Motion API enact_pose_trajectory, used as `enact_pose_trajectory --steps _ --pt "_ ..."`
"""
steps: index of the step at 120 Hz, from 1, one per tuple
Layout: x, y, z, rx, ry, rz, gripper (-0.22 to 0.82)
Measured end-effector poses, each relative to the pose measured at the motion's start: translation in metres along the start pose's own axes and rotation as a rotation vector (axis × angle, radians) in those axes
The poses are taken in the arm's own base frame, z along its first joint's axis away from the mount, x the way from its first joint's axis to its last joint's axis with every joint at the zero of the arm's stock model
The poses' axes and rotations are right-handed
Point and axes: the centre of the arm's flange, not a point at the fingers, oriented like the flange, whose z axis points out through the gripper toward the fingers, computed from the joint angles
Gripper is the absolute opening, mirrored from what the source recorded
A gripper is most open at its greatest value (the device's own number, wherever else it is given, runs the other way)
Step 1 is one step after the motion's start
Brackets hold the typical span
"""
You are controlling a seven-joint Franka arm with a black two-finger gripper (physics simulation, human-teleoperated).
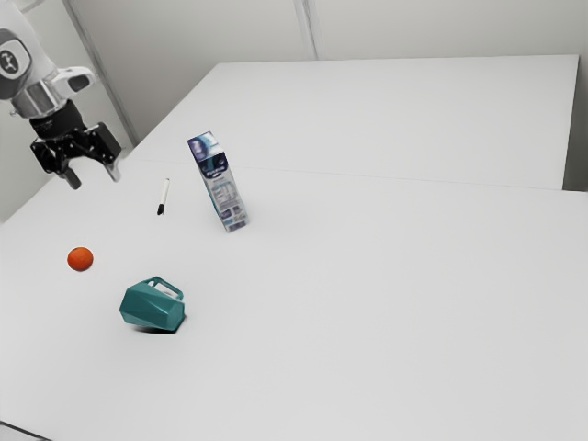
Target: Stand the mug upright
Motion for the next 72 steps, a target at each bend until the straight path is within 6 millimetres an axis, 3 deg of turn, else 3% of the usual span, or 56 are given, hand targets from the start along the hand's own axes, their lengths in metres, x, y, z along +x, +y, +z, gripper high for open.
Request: enact_pose_trajectory --steps 31,55,72 --pt "-0.006 -0.074 0.041 -0.196 -0.015 -0.081 0.58" --pt "-0.010 -0.116 0.085 -0.312 -0.036 -0.081 0.58" --pt "-0.015 -0.134 0.113 -0.392 -0.036 -0.039 0.58"
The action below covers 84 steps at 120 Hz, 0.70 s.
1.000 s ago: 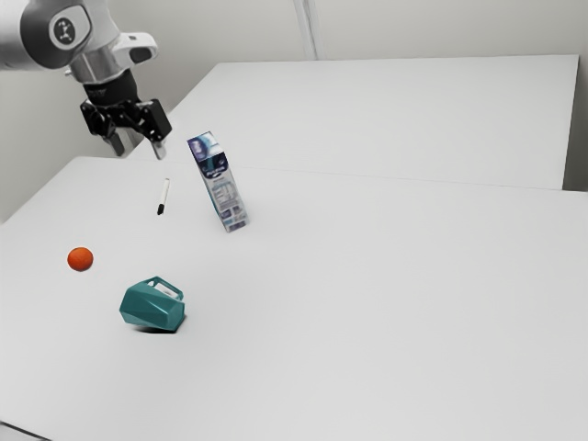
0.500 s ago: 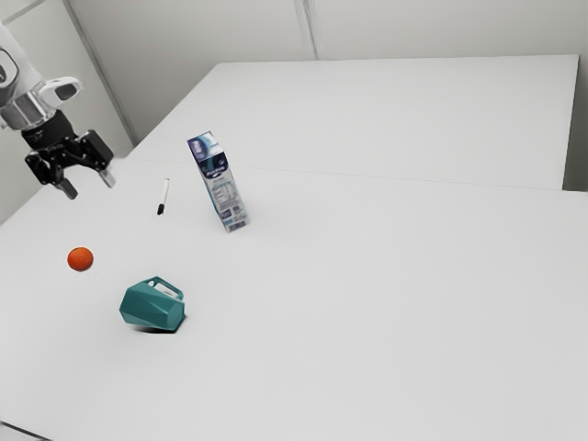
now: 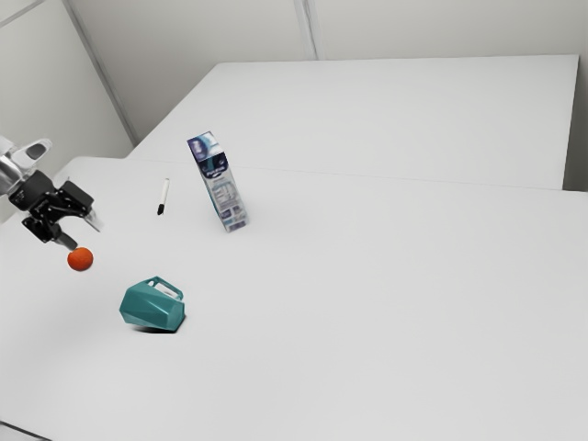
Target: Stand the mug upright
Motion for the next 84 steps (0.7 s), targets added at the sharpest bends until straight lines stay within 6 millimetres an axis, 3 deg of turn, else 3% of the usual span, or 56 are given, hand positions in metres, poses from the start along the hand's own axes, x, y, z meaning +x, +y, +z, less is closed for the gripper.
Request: enact_pose_trajectory --steps 37,67,84 --pt "-0.002 -0.061 0.060 -0.198 0.004 0.104 0.58" --pt "0.000 -0.066 0.114 -0.332 -0.003 0.220 0.58" --pt "-0.003 -0.075 0.132 -0.377 0.003 0.258 0.58"
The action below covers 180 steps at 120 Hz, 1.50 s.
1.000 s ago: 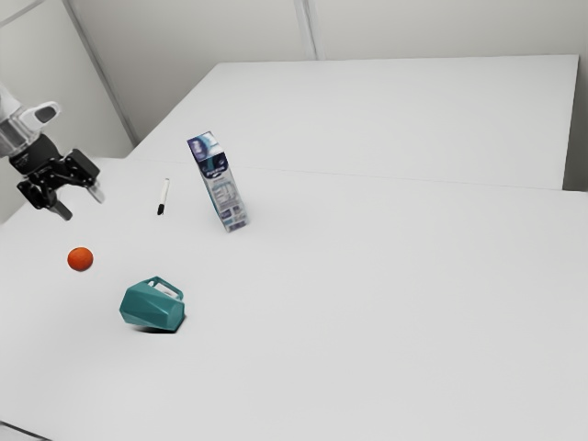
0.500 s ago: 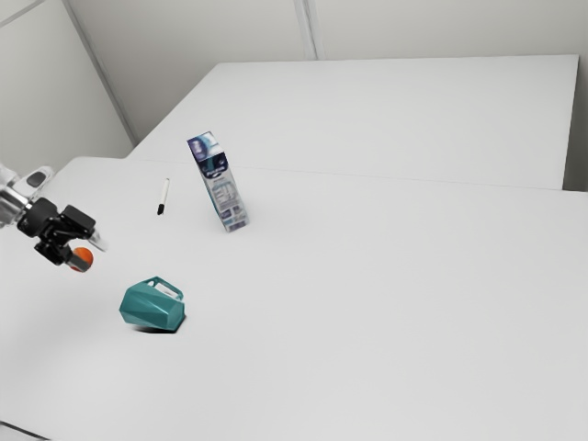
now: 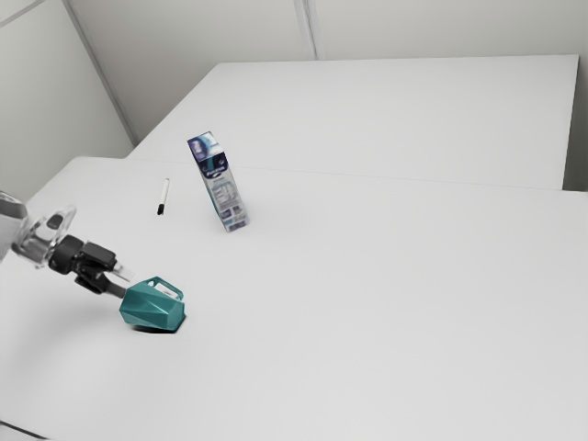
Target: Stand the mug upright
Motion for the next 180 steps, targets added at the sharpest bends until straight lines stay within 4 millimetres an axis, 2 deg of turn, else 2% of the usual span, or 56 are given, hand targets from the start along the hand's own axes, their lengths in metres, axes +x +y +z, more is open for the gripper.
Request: enact_pose_trajectory --steps 36,70,78,109,129,160,180 --pt "-0.006 -0.014 0.023 -0.070 0.002 0.071 0.58" --pt "-0.007 -0.013 0.036 -0.113 -0.005 0.129 0.56" --pt "-0.007 -0.012 0.038 -0.120 -0.003 0.140 0.50" --pt "-0.006 -0.010 0.039 -0.130 0.000 0.178 0.14" --pt "-0.005 -0.007 0.038 -0.128 0.002 0.197 -0.04" --pt "-0.002 0.003 0.032 -0.114 0.008 0.231 -0.15" --pt "0.009 0.034 0.027 -0.086 0.003 0.293 -0.16"
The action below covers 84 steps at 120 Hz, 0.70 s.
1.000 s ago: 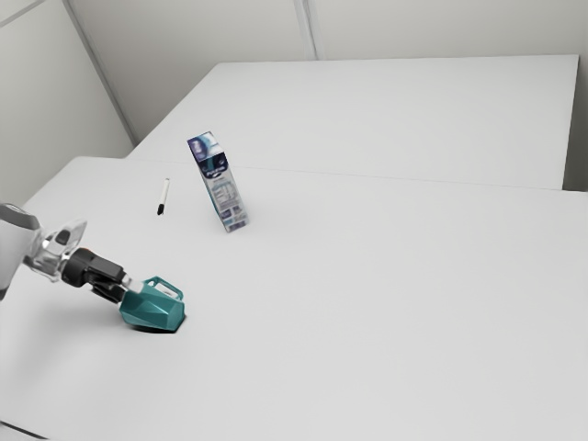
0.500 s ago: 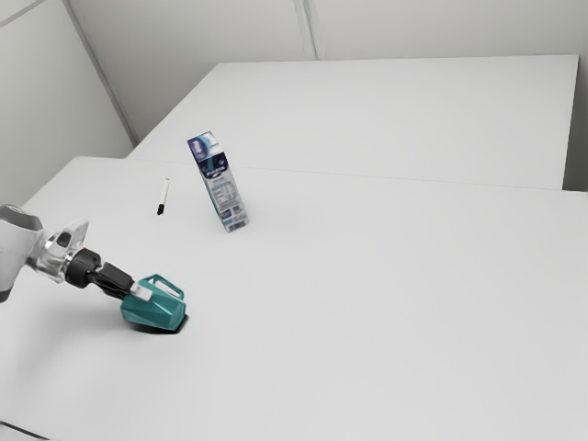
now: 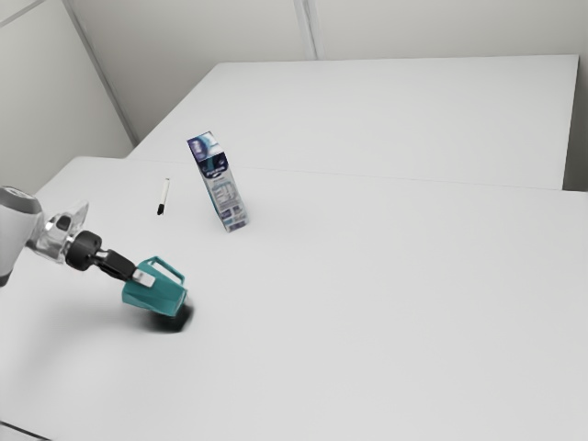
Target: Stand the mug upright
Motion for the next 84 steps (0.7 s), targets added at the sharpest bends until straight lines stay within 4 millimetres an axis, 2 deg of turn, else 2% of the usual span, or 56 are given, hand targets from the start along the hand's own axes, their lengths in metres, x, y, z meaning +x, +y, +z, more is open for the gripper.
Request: enact_pose_trajectory --steps 19,32,40,52,84 --pt "0.030 0.041 -0.003 0.055 -0.046 0.078 -0.17" --pt "0.059 0.073 -0.015 0.150 -0.135 0.138 -0.18" --pt "0.069 0.086 -0.014 0.200 -0.192 0.148 -0.18" --pt "0.081 0.098 -0.003 0.270 -0.276 0.142 -0.18" --pt "0.110 0.127 0.043 0.485 -0.444 0.130 -0.18"
